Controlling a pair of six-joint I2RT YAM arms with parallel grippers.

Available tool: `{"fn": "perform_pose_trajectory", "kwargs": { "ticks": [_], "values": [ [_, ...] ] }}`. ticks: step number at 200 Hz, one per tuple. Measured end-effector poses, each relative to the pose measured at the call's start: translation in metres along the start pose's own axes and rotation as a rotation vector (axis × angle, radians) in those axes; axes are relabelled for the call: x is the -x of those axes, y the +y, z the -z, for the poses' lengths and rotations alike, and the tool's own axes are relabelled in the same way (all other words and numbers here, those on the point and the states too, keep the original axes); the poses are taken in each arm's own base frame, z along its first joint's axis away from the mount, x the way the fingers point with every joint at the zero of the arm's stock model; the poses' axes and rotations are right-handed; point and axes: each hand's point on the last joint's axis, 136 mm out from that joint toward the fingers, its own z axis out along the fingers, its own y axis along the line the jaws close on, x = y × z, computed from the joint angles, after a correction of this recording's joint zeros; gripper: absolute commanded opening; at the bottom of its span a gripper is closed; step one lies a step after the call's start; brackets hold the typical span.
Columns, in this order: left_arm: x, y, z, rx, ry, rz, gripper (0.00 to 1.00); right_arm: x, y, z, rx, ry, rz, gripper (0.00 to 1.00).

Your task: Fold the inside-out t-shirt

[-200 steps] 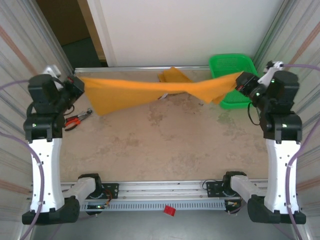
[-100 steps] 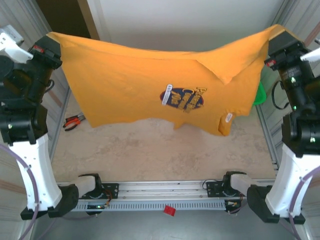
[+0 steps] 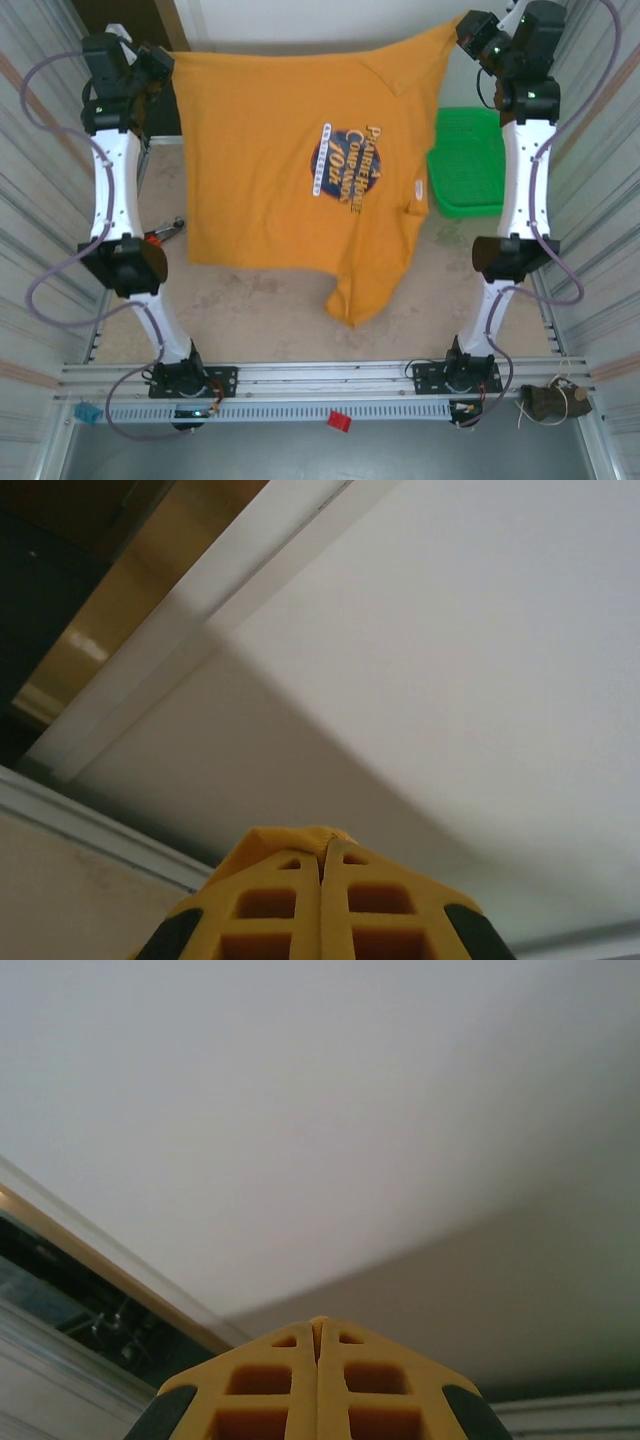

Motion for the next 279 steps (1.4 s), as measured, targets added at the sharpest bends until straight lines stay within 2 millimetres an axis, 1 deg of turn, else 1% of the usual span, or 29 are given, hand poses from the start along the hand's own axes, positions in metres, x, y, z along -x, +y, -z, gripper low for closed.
{"fn": "perform_pose_trajectory", "kwargs": {
  "ticks": [8,14,27,38,54,72,78,91,104,112,119,128,138,143,145,167,175,182,193,203,218,242,255,268,279],
  "values": [
    [0.004,-0.003,-0.008,-0.021,-0.006,0.012,0.00,0.001,-0.002,-0.006,0.012,-0.006,-0.021,0.00],
    [0.009,-0.009,-0.011,-0.042,-0.016,0.015,0.00,0.002,-0.003,-0.007,0.018,-0.009,-0.037,0.00],
    [0.019,-0.023,-0.010,-0.088,-0.038,0.023,0.00,0.006,-0.001,-0.007,0.031,-0.018,-0.061,0.00],
    [0.027,-0.035,-0.002,-0.121,-0.054,0.030,0.00,0.012,0.002,-0.004,0.044,-0.034,-0.067,0.00],
    [0.039,-0.054,0.016,-0.170,-0.081,0.026,0.00,0.022,0.011,0.004,0.063,-0.060,-0.064,0.00],
    [0.047,-0.065,0.037,-0.195,-0.102,0.016,0.00,0.030,0.019,0.018,0.075,-0.071,-0.058,0.00],
    [0.047,-0.066,0.045,-0.196,-0.102,0.014,0.00,0.032,0.021,0.024,0.075,-0.071,-0.057,0.00],
    [0.040,-0.065,0.060,-0.190,-0.087,0.014,0.00,0.031,0.025,0.038,0.068,-0.064,-0.057,0.00],
    [0.025,-0.058,0.072,-0.175,-0.065,0.013,0.00,0.025,0.028,0.052,0.057,-0.052,-0.058,0.00],
    [0.013,-0.049,0.079,-0.159,-0.050,0.016,0.00,0.018,0.026,0.060,0.046,-0.041,-0.059,0.00],
    [0.001,-0.039,0.083,-0.144,-0.030,0.023,0.00,0.005,0.022,0.070,0.031,-0.020,-0.061,0.00],
    [-0.018,-0.022,0.087,-0.112,0.001,0.034,0.00,-0.011,0.015,0.082,0.009,0.003,-0.067,0.00],
    [-0.041,0.000,0.089,-0.078,0.038,0.046,0.00,-0.034,0.003,0.097,-0.024,0.036,-0.077,0.00],
    [-0.055,0.014,0.089,-0.054,0.059,0.056,0.00,-0.051,-0.007,0.106,-0.048,0.060,-0.085,0.00],
    [-0.060,0.019,0.090,-0.047,0.067,0.058,0.00,-0.054,-0.009,0.108,-0.051,0.061,-0.085,0.00],
    [-0.127,0.086,0.096,0.075,0.179,0.117,0.00,-0.130,-0.050,0.147,-0.154,0.163,-0.135,0.00],
    [-0.153,0.110,0.102,0.124,0.223,0.139,0.00,-0.163,-0.065,0.165,-0.204,0.215,-0.150,0.00],
    [-0.173,0.127,0.110,0.162,0.259,0.152,0.00,-0.186,-0.074,0.179,-0.239,0.254,-0.155,0.00],
    [-0.199,0.147,0.125,0.209,0.304,0.166,0.00,-0.224,-0.086,0.207,-0.292,0.316,-0.164,0.00],
    [-0.220,0.160,0.143,0.247,0.334,0.173,0.00,-0.250,-0.094,0.231,-0.331,0.362,-0.177,0.00],
    [-0.243,0.171,0.170,0.282,0.348,0.169,0.00,-0.278,-0.107,0.264,-0.396,0.399,-0.196,0.00],
    [-0.279,0.187,0.209,0.339,0.375,0.163,0.00,-0.311,-0.122,0.303,-0.485,0.455,-0.228,0.00],
    [-0.298,0.200,0.227,0.382,0.393,0.165,0.00,-0.324,-0.127,0.318,-0.526,0.484,-0.249,0.00],
    [-0.315,0.216,0.245,0.440,0.410,0.178,0.00,-0.330,-0.129,0.329,-0.556,0.502,-0.256,0.00],
    [-0.324,0.226,0.258,0.478,0.415,0.190,0.00,-0.334,-0.130,0.336,-0.575,0.513,-0.258,0.00]
  ]
}}
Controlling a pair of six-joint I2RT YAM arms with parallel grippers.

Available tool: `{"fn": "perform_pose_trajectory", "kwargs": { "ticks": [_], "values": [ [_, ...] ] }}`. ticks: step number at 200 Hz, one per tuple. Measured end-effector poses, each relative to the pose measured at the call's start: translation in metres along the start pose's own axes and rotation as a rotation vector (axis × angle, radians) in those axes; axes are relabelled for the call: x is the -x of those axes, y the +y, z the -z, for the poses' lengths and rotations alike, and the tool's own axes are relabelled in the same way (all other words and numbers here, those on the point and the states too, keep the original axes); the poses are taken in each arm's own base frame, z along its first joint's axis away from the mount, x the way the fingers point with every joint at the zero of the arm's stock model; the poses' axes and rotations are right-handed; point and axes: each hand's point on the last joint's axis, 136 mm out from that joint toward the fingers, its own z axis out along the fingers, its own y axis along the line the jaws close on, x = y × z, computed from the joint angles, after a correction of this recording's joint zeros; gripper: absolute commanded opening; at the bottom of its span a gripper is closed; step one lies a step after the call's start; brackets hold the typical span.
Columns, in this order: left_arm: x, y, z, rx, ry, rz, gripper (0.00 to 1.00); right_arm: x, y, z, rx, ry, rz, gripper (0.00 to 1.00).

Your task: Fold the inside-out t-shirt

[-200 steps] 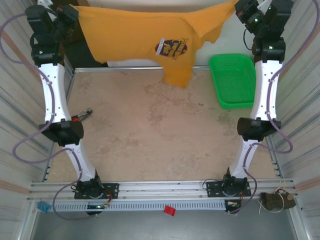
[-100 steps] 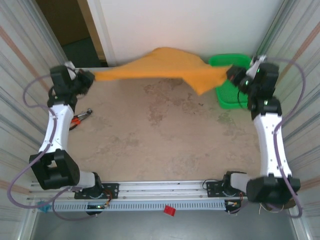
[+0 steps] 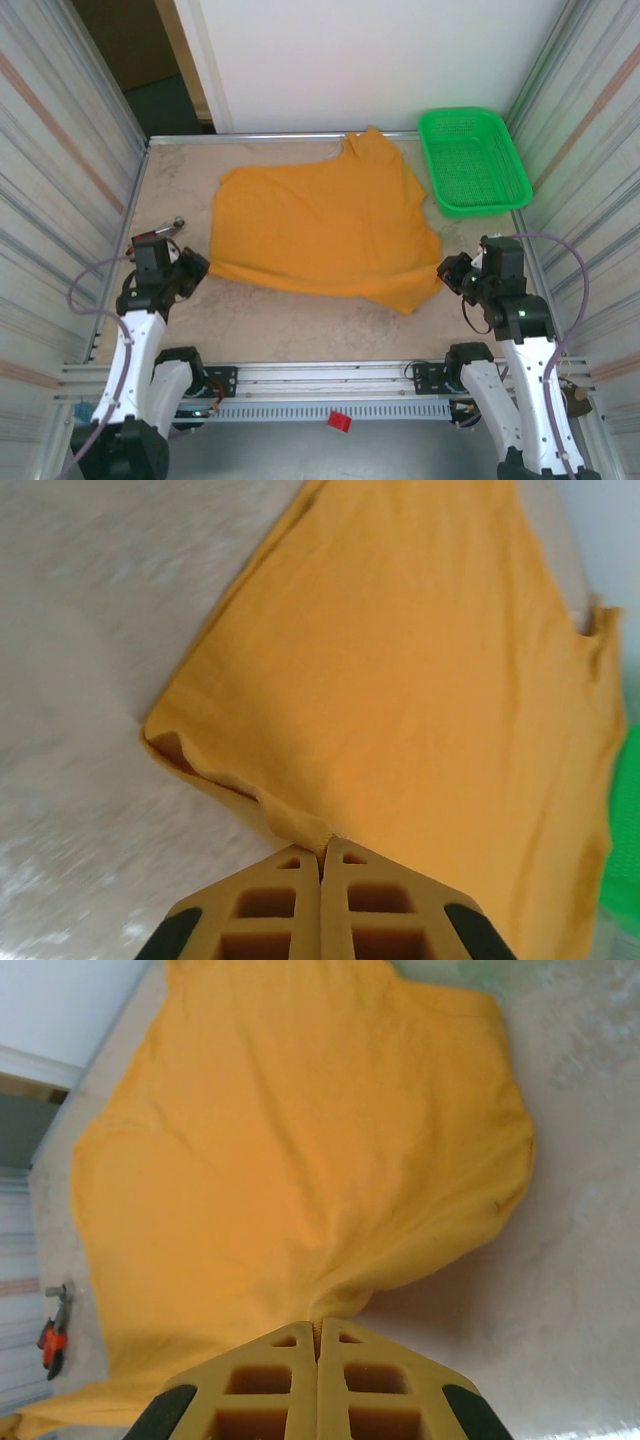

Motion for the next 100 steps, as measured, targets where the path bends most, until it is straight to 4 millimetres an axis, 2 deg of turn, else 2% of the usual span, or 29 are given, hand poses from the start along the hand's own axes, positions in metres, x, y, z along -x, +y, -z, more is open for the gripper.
{"fn": "perform_pose_trajectory", "kwargs": {
  "ticks": [37,75,100],
  "values": [
    [-0.021,0.029,0.005,0.061,0.012,0.036,0.00,-0.013,-0.016,0.007,-0.057,0.019,-0.008,0.00],
    [-0.027,0.035,0.006,0.078,0.027,0.047,0.00,-0.017,-0.022,0.009,-0.080,0.031,-0.012,0.00],
    [-0.026,0.037,0.001,0.111,0.051,0.055,0.00,-0.015,-0.022,0.003,-0.095,0.041,-0.014,0.00]
  ]
}}
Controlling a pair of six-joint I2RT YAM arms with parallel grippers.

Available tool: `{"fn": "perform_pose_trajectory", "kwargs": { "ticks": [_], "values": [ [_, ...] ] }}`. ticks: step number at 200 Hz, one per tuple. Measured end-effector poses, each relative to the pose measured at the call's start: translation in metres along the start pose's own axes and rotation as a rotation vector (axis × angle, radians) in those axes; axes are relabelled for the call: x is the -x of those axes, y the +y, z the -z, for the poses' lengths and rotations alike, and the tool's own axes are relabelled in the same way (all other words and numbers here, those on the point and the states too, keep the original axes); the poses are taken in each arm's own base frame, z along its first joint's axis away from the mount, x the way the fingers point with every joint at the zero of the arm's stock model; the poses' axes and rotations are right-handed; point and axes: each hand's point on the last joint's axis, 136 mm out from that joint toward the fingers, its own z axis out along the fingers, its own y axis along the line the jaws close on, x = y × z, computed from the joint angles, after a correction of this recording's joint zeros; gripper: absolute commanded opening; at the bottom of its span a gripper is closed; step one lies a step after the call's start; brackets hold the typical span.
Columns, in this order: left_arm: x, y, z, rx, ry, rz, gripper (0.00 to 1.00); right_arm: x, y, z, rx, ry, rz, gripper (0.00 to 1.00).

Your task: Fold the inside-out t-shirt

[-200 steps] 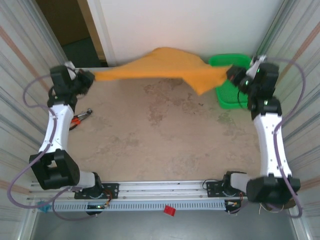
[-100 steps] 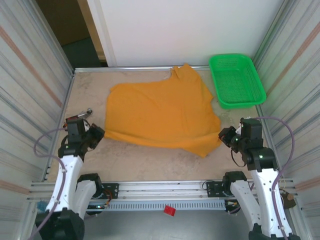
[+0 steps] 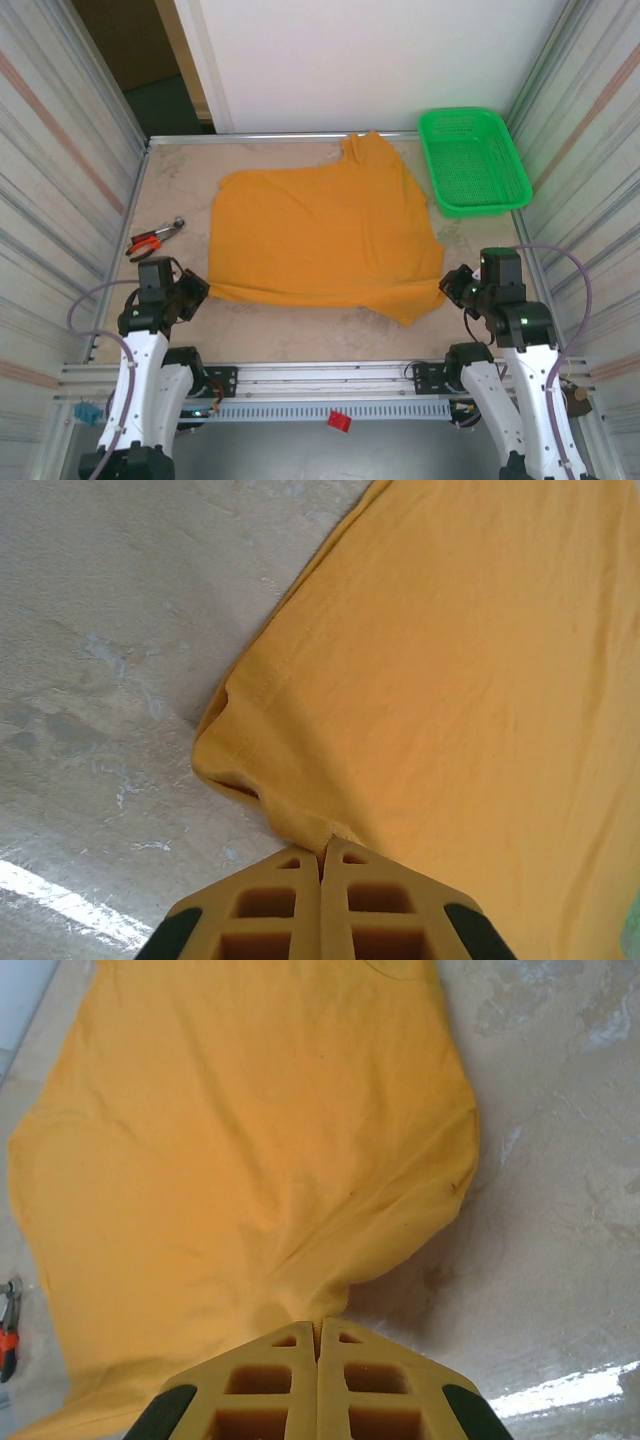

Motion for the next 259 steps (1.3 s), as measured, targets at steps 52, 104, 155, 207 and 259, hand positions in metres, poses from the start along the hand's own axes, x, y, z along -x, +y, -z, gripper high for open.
{"fn": "perform_pose_trajectory", "kwargs": {
  "ticks": [52,104,155,207,259],
  "values": [
    [0.025,-0.012,-0.025,0.073,0.022,-0.010,0.00,0.021,0.008,-0.036,-0.059,0.020,-0.013,0.00],
    [0.071,-0.044,-0.061,0.109,0.018,-0.065,0.00,0.057,0.016,-0.083,-0.116,0.038,-0.065,0.00],
    [0.089,-0.055,-0.077,0.117,0.009,-0.098,0.00,0.094,0.044,-0.096,-0.068,-0.015,-0.064,0.00],
    [0.104,-0.068,-0.090,0.116,0.005,-0.112,0.00,0.114,0.058,-0.118,-0.067,-0.015,-0.063,0.00],
    [0.116,-0.071,-0.125,0.153,0.050,-0.117,0.29,0.131,0.058,-0.171,-0.114,0.031,-0.078,0.19]
  ]
}}
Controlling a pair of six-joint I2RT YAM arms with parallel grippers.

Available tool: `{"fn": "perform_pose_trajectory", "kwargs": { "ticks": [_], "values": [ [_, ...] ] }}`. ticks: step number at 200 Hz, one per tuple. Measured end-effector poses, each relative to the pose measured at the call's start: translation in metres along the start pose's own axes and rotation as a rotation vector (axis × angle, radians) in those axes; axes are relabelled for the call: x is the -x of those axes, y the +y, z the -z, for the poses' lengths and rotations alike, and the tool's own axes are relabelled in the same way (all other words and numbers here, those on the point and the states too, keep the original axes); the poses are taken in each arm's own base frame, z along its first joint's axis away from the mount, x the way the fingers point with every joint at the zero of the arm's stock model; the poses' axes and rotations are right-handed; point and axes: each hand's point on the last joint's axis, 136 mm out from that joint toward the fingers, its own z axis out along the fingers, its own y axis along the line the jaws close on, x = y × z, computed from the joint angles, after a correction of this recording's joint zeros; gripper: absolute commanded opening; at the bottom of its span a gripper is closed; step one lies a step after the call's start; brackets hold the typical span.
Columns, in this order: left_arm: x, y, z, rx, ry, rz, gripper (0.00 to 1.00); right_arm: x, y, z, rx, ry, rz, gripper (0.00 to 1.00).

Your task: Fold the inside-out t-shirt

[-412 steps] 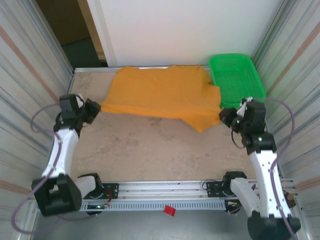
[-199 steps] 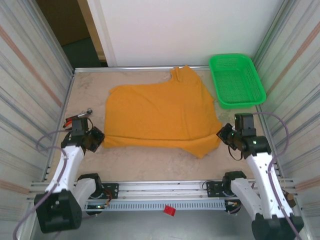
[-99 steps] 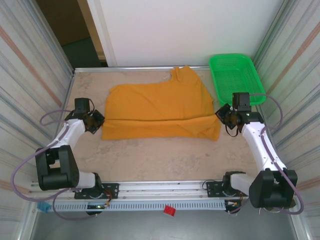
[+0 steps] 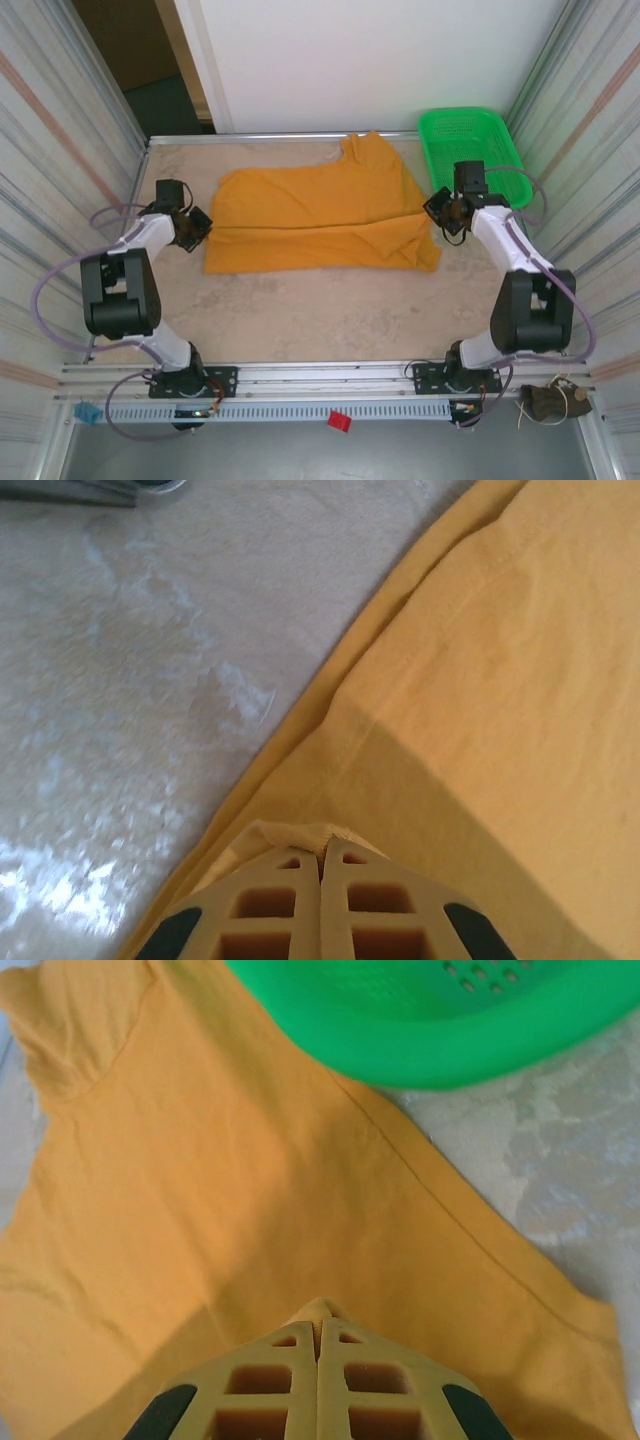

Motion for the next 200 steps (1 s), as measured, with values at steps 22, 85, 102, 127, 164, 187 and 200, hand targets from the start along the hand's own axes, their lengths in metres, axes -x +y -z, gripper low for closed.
{"fn": "perform_pose_trajectory", "kwargs": {
  "ticks": [22,85,102,127,164,187,200],
  "values": [
    [0.009,-0.003,-0.012,0.011,0.000,-0.024,0.61,0.007,0.002,-0.028,-0.018,0.022,0.012,0.46],
    [0.030,-0.031,0.031,-0.086,-0.119,-0.085,0.75,0.000,0.042,0.018,0.063,-0.065,0.210,0.50],
    [0.018,-0.035,0.061,-0.137,-0.165,-0.099,0.75,-0.019,0.051,0.036,0.103,-0.071,0.258,0.48],
    [-0.025,-0.031,0.082,-0.187,-0.161,-0.130,0.74,-0.064,0.039,0.028,0.089,0.005,0.313,0.47],
    [-0.082,0.001,0.054,-0.137,-0.041,-0.118,0.74,-0.127,0.002,-0.017,-0.041,0.184,0.360,0.36],
    [-0.091,0.013,0.040,-0.097,0.000,-0.100,0.74,-0.143,-0.004,-0.032,-0.079,0.228,0.384,0.36],
    [-0.090,0.012,0.036,-0.099,-0.002,-0.099,0.74,-0.147,-0.006,-0.037,-0.092,0.240,0.393,0.36]
  ]
}}
